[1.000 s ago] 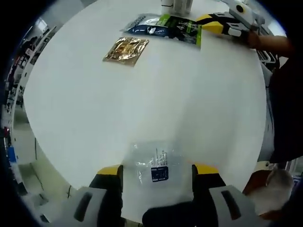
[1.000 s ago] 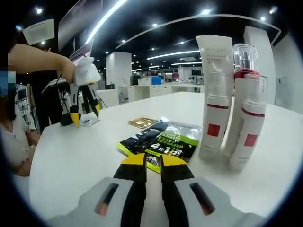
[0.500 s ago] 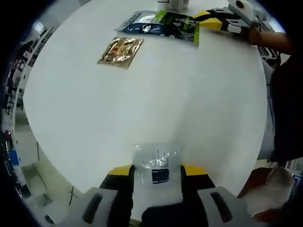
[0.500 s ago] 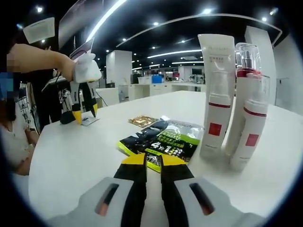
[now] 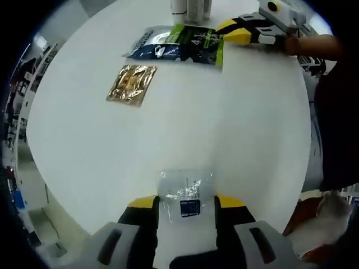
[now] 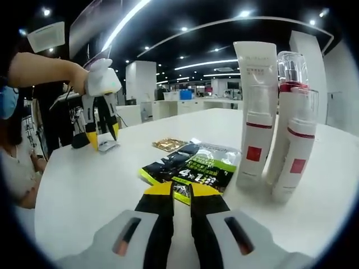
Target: Arrange the skincare products in the storage area until every visible bottle or jar stands upright without overlapping.
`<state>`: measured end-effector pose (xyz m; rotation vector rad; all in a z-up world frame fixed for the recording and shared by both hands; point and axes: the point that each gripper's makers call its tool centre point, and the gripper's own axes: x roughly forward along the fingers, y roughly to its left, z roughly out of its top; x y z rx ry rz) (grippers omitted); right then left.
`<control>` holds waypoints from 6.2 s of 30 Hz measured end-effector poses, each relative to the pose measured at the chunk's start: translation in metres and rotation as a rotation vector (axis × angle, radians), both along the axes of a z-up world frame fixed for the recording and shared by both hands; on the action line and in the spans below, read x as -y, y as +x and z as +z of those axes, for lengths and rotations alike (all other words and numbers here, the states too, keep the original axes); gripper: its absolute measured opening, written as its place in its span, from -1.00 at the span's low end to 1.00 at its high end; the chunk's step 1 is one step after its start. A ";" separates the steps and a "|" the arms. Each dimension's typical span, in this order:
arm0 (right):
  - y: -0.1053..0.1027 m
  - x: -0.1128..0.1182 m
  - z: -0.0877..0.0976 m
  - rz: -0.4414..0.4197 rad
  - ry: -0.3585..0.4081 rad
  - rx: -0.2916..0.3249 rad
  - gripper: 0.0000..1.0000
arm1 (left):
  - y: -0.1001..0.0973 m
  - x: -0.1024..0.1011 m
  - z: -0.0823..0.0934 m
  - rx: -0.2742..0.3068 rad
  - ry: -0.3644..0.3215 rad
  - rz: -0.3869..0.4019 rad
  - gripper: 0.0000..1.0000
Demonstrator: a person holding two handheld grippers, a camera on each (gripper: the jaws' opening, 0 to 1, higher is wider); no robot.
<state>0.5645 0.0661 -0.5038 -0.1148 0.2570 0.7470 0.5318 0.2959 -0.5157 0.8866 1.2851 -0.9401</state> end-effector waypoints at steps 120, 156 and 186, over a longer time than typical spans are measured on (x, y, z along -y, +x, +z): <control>-0.011 -0.010 0.009 0.087 0.032 0.034 -0.65 | -0.022 0.144 0.075 0.667 -1.276 0.607 0.22; -0.119 0.151 0.050 -0.412 0.065 0.113 0.46 | -0.098 0.156 0.093 0.926 -1.342 0.706 0.39; -0.112 0.165 0.054 -0.452 0.276 0.005 0.44 | -0.096 0.139 0.104 0.911 -1.312 0.780 0.16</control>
